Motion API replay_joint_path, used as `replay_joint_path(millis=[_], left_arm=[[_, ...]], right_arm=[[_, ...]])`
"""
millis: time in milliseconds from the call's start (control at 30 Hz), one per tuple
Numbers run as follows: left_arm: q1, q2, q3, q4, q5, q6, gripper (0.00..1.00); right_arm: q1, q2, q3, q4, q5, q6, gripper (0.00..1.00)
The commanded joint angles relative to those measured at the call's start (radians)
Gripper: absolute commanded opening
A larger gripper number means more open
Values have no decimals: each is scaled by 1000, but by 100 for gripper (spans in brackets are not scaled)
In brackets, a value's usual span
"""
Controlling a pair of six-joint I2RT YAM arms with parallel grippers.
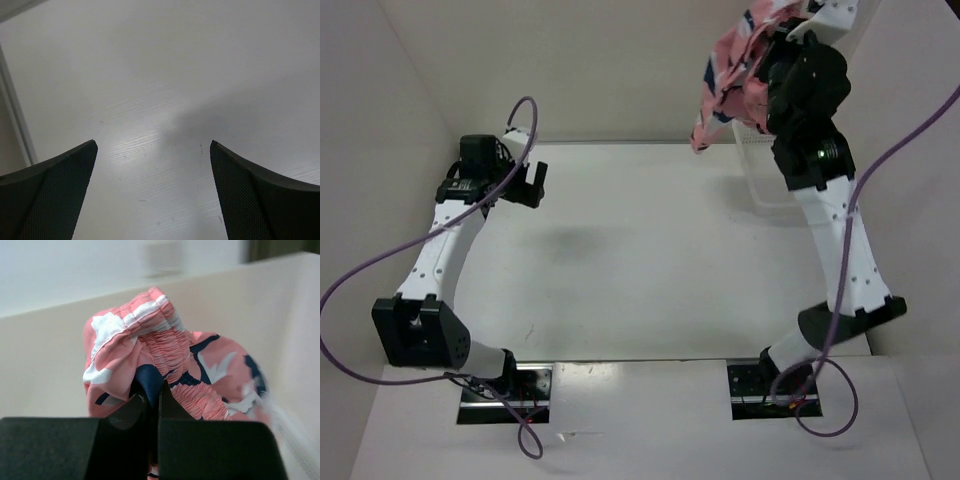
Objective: Fold and stack the shorts
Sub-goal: Grab the shorts from the pile, then move the shorts to the center of the board
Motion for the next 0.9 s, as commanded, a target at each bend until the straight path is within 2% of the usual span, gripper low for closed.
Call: replay_joint_path(millis=[0,133,233,300,333,400,433,467,500,533,600,667,767,867], left_arm=[[6,-100,40,20,-25,-22,100],[15,-211,2,11,-25,-31,100],[15,-266,-34,-1,-4,-43,100],[15,-301,-52,-12,8,-66,100],[15,-310,-61,-12,19,-66,100],[15,-323,-77,-21,50,-77,100],[15,-323,-86,-21,50,-77,100],[15,-323,-86,-30,73,-86,100],[15,-323,-86,-31,82,-86,100],[15,-323,-86,-43,93,-86,100],[6,-297,-86,-54,123,-86,100],[-5,-274,-86,-54,142,-77,100],[-62,-229,-95,-63,151,-59,100],[-123,-183,-104,-31,151,-36,100]], right_arm=[[193,-115,-107,128,-32,-125,0],[263,-231,-255,128,-232,-73,0],[275,-242,-413,31,-356,-48,0],[322,-214,-452,-44,-375,-62,1],[338,-175,-478,-62,-375,-62,12],[358,-129,-487,-90,-438,-62,28],[375,-84,-501,-90,-475,-62,55],[384,-60,-501,-90,-551,-37,75],[413,-33,-486,-90,-582,-28,90],[432,18,-465,-113,-598,-28,100],[445,33,-437,-122,-560,12,100],[455,-13,-487,-69,-464,45,100],[455,-102,-647,-24,-325,58,100],[427,-146,-775,-70,-256,139,100]])
